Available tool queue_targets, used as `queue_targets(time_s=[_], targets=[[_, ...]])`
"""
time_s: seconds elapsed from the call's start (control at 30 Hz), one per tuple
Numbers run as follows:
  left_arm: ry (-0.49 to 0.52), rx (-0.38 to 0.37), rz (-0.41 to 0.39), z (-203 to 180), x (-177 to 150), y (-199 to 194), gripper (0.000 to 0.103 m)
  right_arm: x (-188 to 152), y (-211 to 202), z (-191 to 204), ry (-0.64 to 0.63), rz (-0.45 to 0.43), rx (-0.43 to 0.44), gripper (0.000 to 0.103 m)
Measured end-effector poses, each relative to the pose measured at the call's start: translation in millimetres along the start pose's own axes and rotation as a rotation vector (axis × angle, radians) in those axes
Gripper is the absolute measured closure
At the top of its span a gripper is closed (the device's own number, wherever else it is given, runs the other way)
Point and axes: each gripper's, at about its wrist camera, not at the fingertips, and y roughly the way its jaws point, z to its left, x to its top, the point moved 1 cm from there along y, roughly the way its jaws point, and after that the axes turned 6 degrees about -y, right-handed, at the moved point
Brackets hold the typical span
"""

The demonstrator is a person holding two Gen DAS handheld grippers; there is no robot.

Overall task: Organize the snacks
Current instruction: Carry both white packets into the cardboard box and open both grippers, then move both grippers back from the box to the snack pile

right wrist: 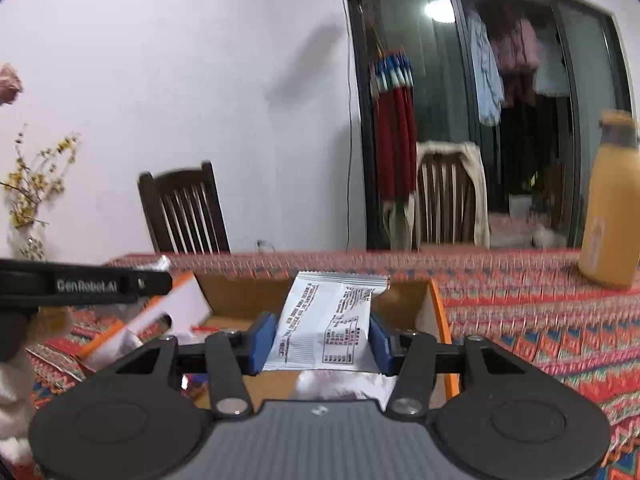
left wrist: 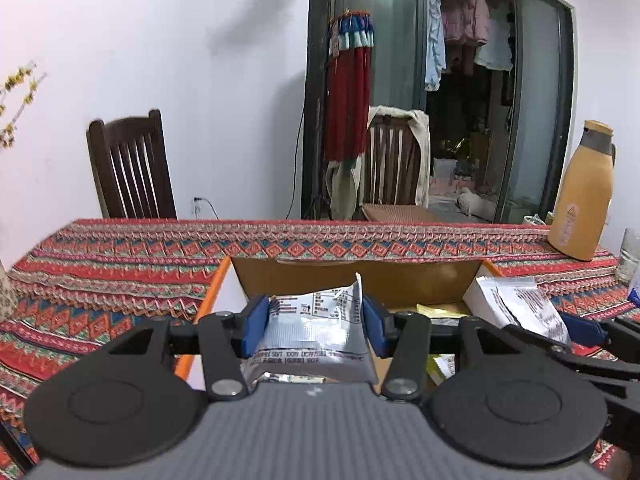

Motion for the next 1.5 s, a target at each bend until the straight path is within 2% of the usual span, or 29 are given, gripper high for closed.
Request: queue_targets(time_s=[0.13,0.27,0.3,0.33,0.37,0.4,0.43,0.47,0.77,1.2,1.5], targets=[[-0.016,0.001,0.035,6.5,-10.8,12.8,0.051,-8.4,10.9,-6.2,0.016,0.037,-0.003,0.053],[-0.038,0.004,0.028,13.9,-11.9,13.2,0.048,-13.9,20.0,-2.1,0.008,0.075,0.004,0.053],[-0.044,0.007,0.024,15.4,-12.3,12.5,0.043,-13.3,20.7,-2.5,0.008,0.076,-0.002,0.047],[-0.051,0.007,0.025,15.8,-11.3,12.6,0.037,-14.3,20.7,-1.5,0.009,0.078,-0.006,0.035],[-0.059,0.007,0.018,15.9,-10.8,11.1,0.023,-14.9,19.8,-1.8,0.013,0.075,-0.011,0.027],[-0.067,0.014,0.004,16.9,-10.8,8.9,0.012,-14.8,18.3,-2.0,0.016,0.065,-0.017,0.011],[-0.074,0.022,-0.006,17.1,-10.5,6.4,0.006,-15.0,16.3,-2.4,0.017,0.057,-0.022,0.002],[-0.087,0.031,-0.016,18.7,-9.2,4.3,0.000,-14.6,15.0,-3.0,0.018,0.049,-0.028,0.000],[-0.135,0.067,-0.036,21.9,-0.3,-6.1,0.000,-12.4,4.0,-2.2,0.026,0.020,-0.046,0.000],[-0.130,0.090,0.005,27.5,-8.1,-31.8,0.000,-5.7,-10.6,-1.8,0.023,-0.014,-0.045,0.000],[-0.143,0.075,0.031,39.8,-22.9,-59.1,0.000,-0.7,-48.8,17.5,-0.024,-0.030,-0.050,0.000]])
